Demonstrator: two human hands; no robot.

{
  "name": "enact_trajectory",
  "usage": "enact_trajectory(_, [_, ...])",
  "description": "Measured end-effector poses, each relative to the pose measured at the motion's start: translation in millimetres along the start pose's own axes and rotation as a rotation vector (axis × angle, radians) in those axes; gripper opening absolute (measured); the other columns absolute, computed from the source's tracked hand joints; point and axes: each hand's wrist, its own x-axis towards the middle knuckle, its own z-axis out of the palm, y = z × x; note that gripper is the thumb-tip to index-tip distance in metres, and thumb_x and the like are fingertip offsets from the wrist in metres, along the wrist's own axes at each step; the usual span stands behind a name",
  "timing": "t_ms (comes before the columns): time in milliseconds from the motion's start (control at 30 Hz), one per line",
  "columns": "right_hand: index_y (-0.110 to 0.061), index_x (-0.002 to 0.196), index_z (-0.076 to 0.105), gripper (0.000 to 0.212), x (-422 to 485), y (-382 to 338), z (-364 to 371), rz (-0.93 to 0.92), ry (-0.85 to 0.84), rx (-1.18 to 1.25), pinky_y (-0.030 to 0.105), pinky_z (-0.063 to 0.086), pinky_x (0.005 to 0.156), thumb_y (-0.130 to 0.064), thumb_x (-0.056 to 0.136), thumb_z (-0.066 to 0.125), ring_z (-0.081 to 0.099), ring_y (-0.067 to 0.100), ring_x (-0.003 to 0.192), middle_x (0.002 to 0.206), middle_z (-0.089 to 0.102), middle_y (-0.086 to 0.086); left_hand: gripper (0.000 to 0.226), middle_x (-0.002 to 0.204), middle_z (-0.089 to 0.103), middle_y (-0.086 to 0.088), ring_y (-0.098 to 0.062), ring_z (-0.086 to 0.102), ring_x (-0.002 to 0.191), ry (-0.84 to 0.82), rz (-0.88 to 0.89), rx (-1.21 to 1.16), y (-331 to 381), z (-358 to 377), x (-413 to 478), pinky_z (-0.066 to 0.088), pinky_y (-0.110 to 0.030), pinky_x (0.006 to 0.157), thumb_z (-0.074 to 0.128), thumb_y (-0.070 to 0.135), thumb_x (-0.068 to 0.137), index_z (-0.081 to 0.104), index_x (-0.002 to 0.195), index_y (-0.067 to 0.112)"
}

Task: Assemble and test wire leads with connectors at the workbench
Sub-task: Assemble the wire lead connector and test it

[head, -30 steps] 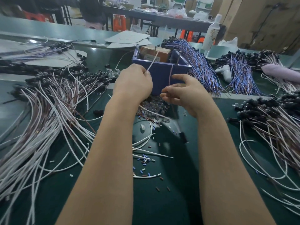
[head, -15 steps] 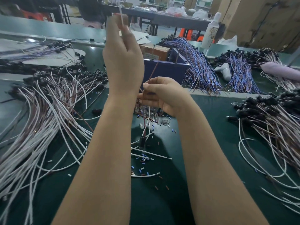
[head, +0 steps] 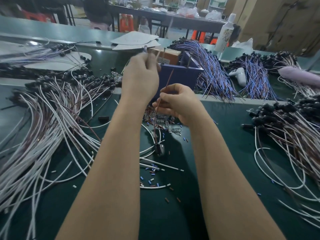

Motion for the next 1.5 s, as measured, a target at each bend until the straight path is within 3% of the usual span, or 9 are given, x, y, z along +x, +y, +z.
enact_trajectory(100, [-0.005, 0.110, 0.045, 0.017, 1.7, 0.5, -3.5, -0.009, 0.063, 0.048, 0.026, 0.057, 0.051, 0.002, 0.095, 0.049, 0.066, 0.023, 0.068, 0.082, 0.057, 0.014, 0.034, 0.071, 0.060, -0.008, -0.027, 0.060, 0.078, -0.064, -0.102, 0.105, -10.4, 2.8, -0.5, 0.049, -0.034, 0.080, 0.041, 0.024, 0.100, 0.064, 0.079, 0.013])
enact_trajectory(200, [-0.007, 0.117, 0.039, 0.027, 3.4, 0.4, -5.9, -0.045, 0.145, 0.094, 0.027, 0.058, 0.053, 0.003, 0.094, 0.050, 0.066, 0.021, 0.066, 0.082, 0.057, 0.012, 0.033, 0.083, 0.069, -0.018, -0.036, 0.063, 0.091, -0.083, -0.164, 0.127, -17.0, 6.3, 0.4, 0.051, -0.042, 0.087, 0.043, 0.023, 0.099, 0.065, 0.079, 0.007])
enact_trajectory(300, [-0.013, 0.117, 0.036, 0.032, 5.0, 1.9, -6.5, -0.116, 0.224, 0.088, 0.025, 0.056, 0.053, 0.003, 0.094, 0.050, 0.066, 0.018, 0.064, 0.083, 0.056, 0.011, 0.034, 0.084, 0.070, -0.017, -0.034, 0.063, 0.095, -0.098, -0.231, 0.152, -21.7, 11.8, 2.1, 0.050, -0.042, 0.090, 0.041, 0.023, 0.099, 0.065, 0.094, 0.000])
enact_trajectory(433, [-0.015, 0.120, 0.034, 0.036, 6.0, 4.4, -6.9, -0.211, 0.280, 0.019, 0.029, 0.058, 0.056, 0.004, 0.093, 0.049, 0.067, 0.014, 0.058, 0.081, 0.056, 0.006, 0.034, 0.069, 0.066, -0.006, -0.029, 0.063, 0.101, -0.107, -0.277, 0.151, -22.4, 13.6, 1.7, 0.048, -0.039, 0.095, 0.039, 0.023, 0.100, 0.061, 0.103, -0.002])
enact_trajectory(600, [-0.011, 0.131, 0.034, 0.043, 5.6, 4.1, -8.8, -0.215, 0.313, 0.032, 0.024, 0.056, 0.052, 0.005, 0.093, 0.048, 0.067, 0.012, 0.056, 0.083, 0.054, 0.007, 0.033, 0.059, 0.063, -0.008, -0.036, 0.061, 0.104, -0.149, -0.297, 0.143, -16.6, 13.4, 1.8, 0.050, -0.037, 0.087, 0.034, 0.021, 0.101, 0.057, 0.108, -0.002])
enact_trajectory(933, [-0.007, 0.134, 0.043, 0.041, 6.5, 5.0, -14.7, -0.262, 0.379, 0.032, 0.027, 0.058, 0.061, 0.003, 0.094, 0.047, 0.067, 0.013, 0.059, 0.088, 0.058, 0.010, 0.034, 0.063, 0.064, -0.013, -0.029, 0.060, 0.107, -0.157, -0.338, 0.110, -8.7, 2.2, 3.3, 0.044, -0.026, 0.072, 0.032, 0.019, 0.102, 0.054, 0.113, -0.004])
enact_trajectory(1200, [-0.007, 0.130, 0.049, 0.038, 9.3, 6.2, -20.5, -0.264, 0.385, 0.025, 0.023, 0.056, 0.058, 0.004, 0.094, 0.047, 0.064, 0.009, 0.055, 0.079, 0.058, 0.003, 0.031, 0.058, 0.068, -0.011, -0.010, 0.057, 0.092, -0.102, -0.317, 0.131, -5.6, -9.5, 7.7, 0.040, -0.025, 0.062, 0.035, 0.015, 0.100, 0.057, 0.110, -0.003])
enact_trajectory(1367, [-0.009, 0.130, 0.051, 0.037, 11.9, 7.5, -23.0, -0.263, 0.389, -0.014, 0.022, 0.055, 0.057, 0.002, 0.095, 0.047, 0.062, 0.006, 0.053, 0.080, 0.059, 0.003, 0.033, 0.060, 0.065, -0.008, -0.029, 0.062, 0.104, -0.139, -0.317, 0.139, -5.1, 0.1, 2.3, 0.043, -0.027, 0.073, 0.033, 0.020, 0.102, 0.057, 0.110, -0.002])
enact_trajectory(1500, [-0.010, 0.129, 0.052, 0.036, 12.7, 7.2, -24.5, -0.264, 0.391, -0.031, 0.022, 0.053, 0.057, 0.001, 0.095, 0.047, 0.062, 0.007, 0.054, 0.080, 0.059, 0.002, 0.033, 0.062, 0.066, -0.009, -0.033, 0.061, 0.106, -0.162, -0.325, 0.138, -8.7, 6.9, 1.1, 0.046, -0.029, 0.075, 0.033, 0.020, 0.102, 0.055, 0.111, -0.002])
